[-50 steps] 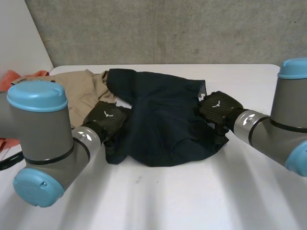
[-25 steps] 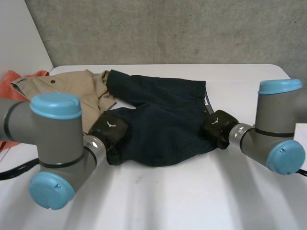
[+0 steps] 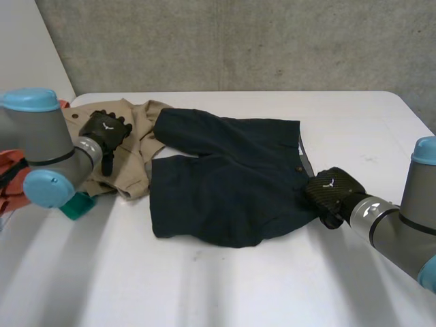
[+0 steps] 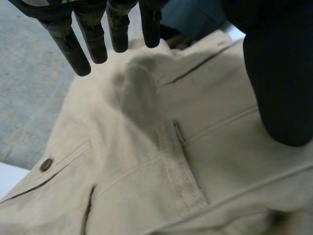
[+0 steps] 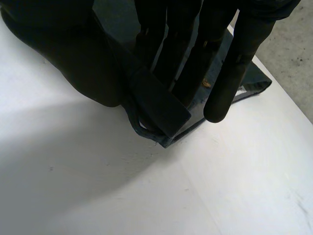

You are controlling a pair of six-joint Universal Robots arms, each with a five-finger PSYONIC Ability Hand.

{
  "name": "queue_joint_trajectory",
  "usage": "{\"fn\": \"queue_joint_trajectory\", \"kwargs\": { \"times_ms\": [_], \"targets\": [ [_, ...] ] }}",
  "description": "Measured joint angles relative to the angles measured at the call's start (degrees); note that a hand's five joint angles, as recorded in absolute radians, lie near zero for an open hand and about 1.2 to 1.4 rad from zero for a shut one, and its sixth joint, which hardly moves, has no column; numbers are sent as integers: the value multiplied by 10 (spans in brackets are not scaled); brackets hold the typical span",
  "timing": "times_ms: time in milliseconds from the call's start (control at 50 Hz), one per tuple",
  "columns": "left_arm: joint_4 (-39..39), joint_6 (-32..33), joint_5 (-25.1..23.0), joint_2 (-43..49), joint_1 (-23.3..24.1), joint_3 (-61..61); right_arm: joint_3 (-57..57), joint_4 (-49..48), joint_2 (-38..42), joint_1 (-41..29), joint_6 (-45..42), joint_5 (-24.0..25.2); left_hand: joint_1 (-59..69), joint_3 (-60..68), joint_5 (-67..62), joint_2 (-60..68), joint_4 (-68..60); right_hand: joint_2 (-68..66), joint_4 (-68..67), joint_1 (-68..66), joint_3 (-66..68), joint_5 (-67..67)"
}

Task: Fold the laundry.

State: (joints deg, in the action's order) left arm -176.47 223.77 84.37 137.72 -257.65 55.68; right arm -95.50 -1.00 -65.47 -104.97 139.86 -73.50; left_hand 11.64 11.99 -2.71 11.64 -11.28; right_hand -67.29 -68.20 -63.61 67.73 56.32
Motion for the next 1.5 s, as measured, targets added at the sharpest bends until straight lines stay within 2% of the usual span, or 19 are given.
{"fn": "queue_joint_trajectory", "kwargs": {
  "times_ms": [60,80,120,140,160,200,240,380,500,640,760,840,860,880,1000,1080,1220,1440,1500],
  "targets": [
    [16,18,-10,49,-1,-60,-5,-7,0,1,7,0,6,3,-3,6,-3,0,0,0,0,0],
    [26,24,-13,68,0,-85,-7,-10,1,2,10,-1,119,99,-94,112,-102,0,0,0,0,0],
    [34,28,-15,85,0,-107,-9,-13,1,3,12,-1,119,99,-94,112,-102,0,0,0,0,0],
    [45,33,-15,103,1,-133,-12,-18,0,4,14,-1,335,293,-258,294,-302,0,0,0,0,0],
    [49,34,-14,110,1,-143,-13,-20,0,4,15,-2,457,426,-374,424,-435,0,0,0,0,0],
    [57,36,-2,130,0,-176,-16,-26,-2,5,16,-3,535,526,-505,522,-549,0,0,0,0,0],
    [52,35,25,145,-4,-208,-20,-31,-6,6,17,-4,539,546,-517,542,-570,0,0,0,0,0],
    [-33,47,195,204,-53,-362,-31,-47,-30,3,25,-6,539,550,-517,557,-573,0,0,0,0,0],
    [-55,60,234,223,-83,-438,-33,-53,-41,-5,32,-7,539,554,-517,557,-573,0,0,0,1,0],
    [-75,26,247,194,-100,-446,-32,-55,-40,-9,34,-7,539,562,-517,567,-576,0,0,0,4,0],
    [-95,36,223,180,-95,-403,-31,-54,-40,-11,33,-7,538,560,-529,566,-574,0,-2,0,4,0],
    [-87,47,188,158,-84,-349,-30,-53,-41,-10,34,-7,91,166,-144,155,-170,0,-2,1,4,0],
    [-84,47,180,150,-81,-335,-30,-53,-42,-10,34,-7,91,166,-144,155,-170,0,-2,0,4,0],
    [-78,46,167,135,-78,-313,-30,-53,-43,-10,34,-7,-4,42,-33,43,-43,0,-2,0,4,0],
    [-47,17,102,42,-67,-203,-30,-53,-48,-6,34,-5,-11,-2,-1,1,1,0,-2,1,4,0],
    [-14,-19,20,-28,-58,-124,-30,-53,-51,-4,34,-4,-11,-2,-1,1,1,0,-2,0,4,0],
    [43,-45,-64,-25,-47,-114,-31,-54,-50,-4,35,-4,-11,-2,-1,1,1,0,-2,0,4,0],
    [125,7,-33,191,-33,-352,-33,-55,-43,-6,36,-6,-11,-2,-1,0,1,0,-2,0,4,0],
    [140,34,-16,243,-32,-424,-33,-56,-41,-6,36,-7,148,139,-124,143,-135,0,-2,1,4,0]
  ]
}}
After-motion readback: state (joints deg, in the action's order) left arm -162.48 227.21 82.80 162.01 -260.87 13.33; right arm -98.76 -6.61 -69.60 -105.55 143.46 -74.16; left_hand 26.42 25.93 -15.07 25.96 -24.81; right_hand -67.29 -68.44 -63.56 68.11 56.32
